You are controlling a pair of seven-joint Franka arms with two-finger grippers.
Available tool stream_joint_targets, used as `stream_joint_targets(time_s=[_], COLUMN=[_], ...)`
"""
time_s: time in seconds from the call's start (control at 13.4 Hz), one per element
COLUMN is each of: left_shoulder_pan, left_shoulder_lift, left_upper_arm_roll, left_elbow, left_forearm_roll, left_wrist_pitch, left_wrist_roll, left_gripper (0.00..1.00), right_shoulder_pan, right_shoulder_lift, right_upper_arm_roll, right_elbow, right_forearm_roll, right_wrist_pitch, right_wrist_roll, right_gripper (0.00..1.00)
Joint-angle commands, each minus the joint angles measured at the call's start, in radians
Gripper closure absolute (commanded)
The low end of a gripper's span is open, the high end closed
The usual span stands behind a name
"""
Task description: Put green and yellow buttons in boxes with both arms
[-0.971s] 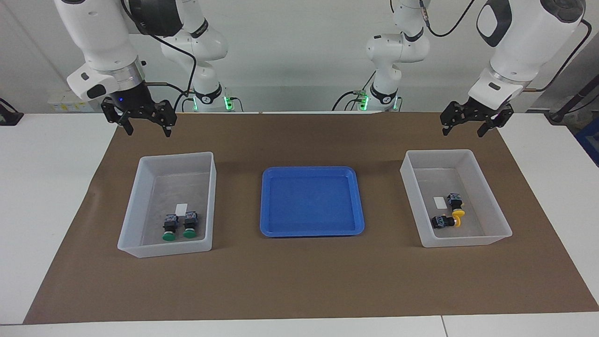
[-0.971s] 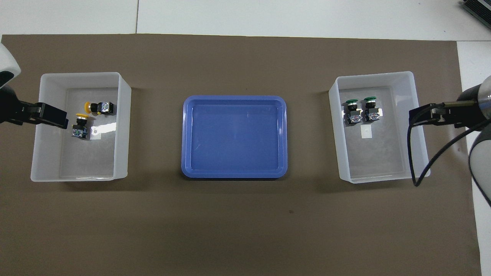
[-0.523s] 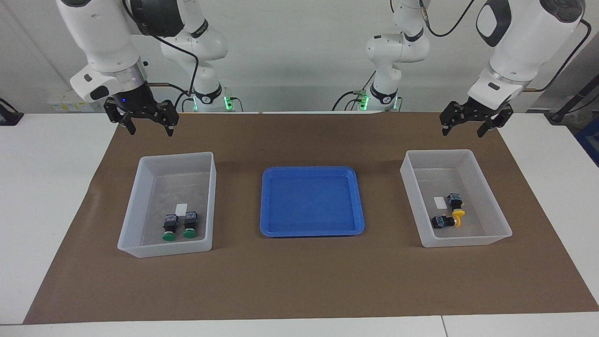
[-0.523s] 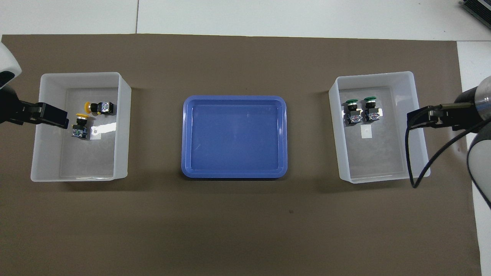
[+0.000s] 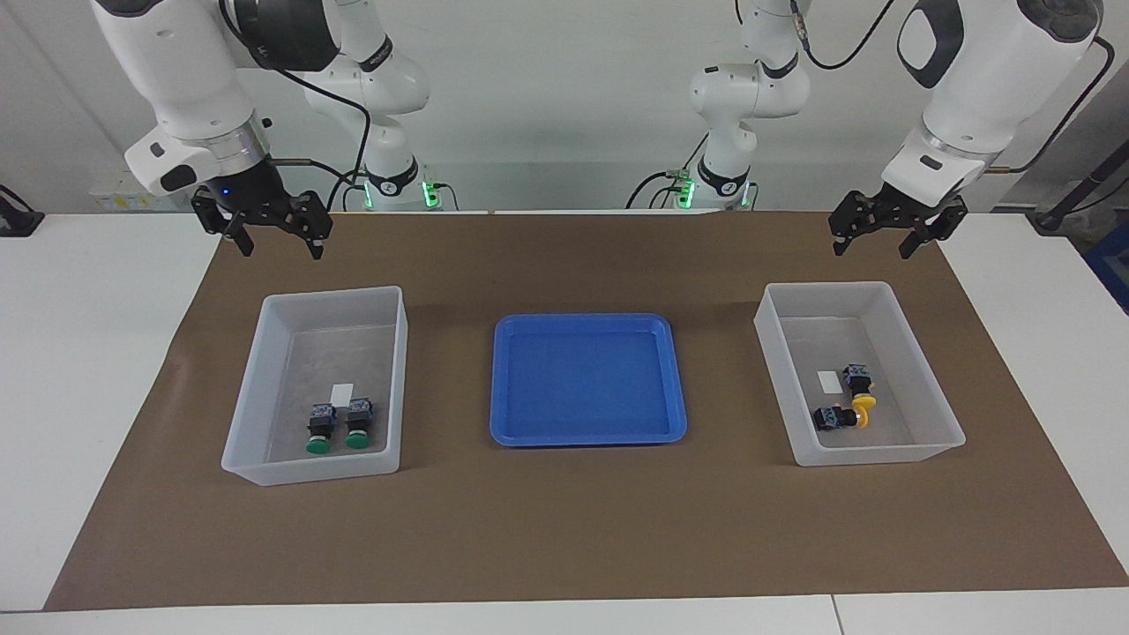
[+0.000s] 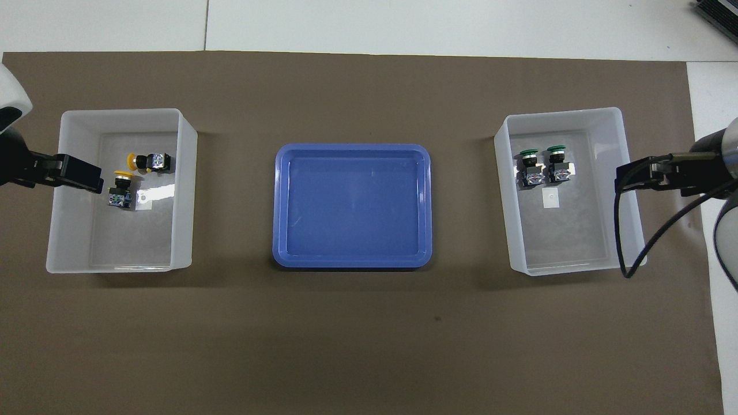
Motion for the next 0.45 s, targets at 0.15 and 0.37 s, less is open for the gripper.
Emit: stream_joint_targets(time_s=[0.15,0.37], left_shoulder_pan=[-0.002,-0.005], left_shoulder_lift=[-0.017,-0.016], left_upper_arm_roll=[-0.002,-0.002], left_elbow=[-0.023,-0.023], left_forearm_roll=[0.016,0.016], left_wrist_pitch=[0.019,0.019], left_wrist_roll=[-0.003,0.0], left_gripper=[0.0,0.0], right_shoulder_pan=[-0.01,-0.009], right_shoulder_lift=[-0.014,-0.022], right_upper_arm_roll=[0.0,0.0], right_elbow=[-0.034,-0.045], right_forearm_roll=[0.042,0.041], right_wrist_pitch=[0.039,0.047], right_wrist_roll=[-0.004,-0.004], right_gripper=[0.0,0.0])
